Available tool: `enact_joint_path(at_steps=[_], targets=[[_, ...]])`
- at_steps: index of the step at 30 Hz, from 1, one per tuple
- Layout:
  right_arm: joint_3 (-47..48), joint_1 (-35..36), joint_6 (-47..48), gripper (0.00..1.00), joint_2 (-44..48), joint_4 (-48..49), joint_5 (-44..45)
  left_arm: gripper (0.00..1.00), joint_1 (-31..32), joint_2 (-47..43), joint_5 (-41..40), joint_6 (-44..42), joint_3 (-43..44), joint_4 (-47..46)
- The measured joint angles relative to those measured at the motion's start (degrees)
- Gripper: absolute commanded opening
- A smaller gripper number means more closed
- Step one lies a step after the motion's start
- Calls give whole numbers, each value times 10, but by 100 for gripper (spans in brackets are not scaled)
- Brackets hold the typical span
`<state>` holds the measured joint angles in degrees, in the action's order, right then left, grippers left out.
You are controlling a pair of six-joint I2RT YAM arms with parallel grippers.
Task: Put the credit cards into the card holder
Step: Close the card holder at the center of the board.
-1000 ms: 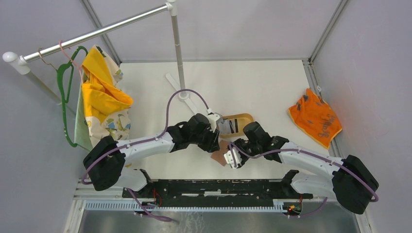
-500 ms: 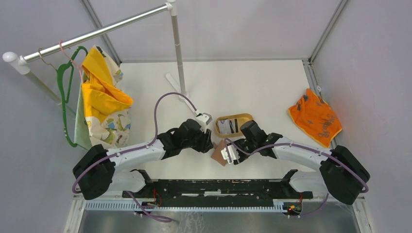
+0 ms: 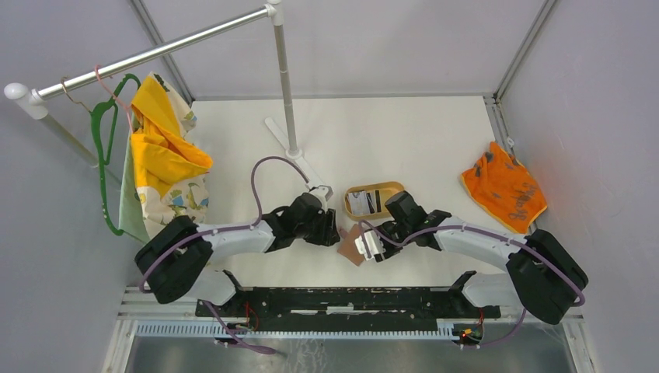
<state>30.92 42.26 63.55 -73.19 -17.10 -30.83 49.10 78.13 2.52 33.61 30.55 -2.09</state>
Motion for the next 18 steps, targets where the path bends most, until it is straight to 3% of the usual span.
enact_joint_path(at_steps=[2, 5, 7, 15, 18], targets=[[0, 0, 4, 47, 1, -4, -3, 43, -5, 32, 10, 0, 17, -8], [0, -5, 6, 47, 5, -13, -11, 16, -11, 70, 37, -3, 50, -21], [0, -10, 8, 47, 10, -22, -18, 5, -14, 97, 57, -11, 77, -30], [0, -55, 7, 48, 64, -38, -44, 2, -17, 186, 176, -59, 159, -62], [0, -83, -2, 49, 91, -34, -59, 10, -16, 222, 223, -79, 198, -67]])
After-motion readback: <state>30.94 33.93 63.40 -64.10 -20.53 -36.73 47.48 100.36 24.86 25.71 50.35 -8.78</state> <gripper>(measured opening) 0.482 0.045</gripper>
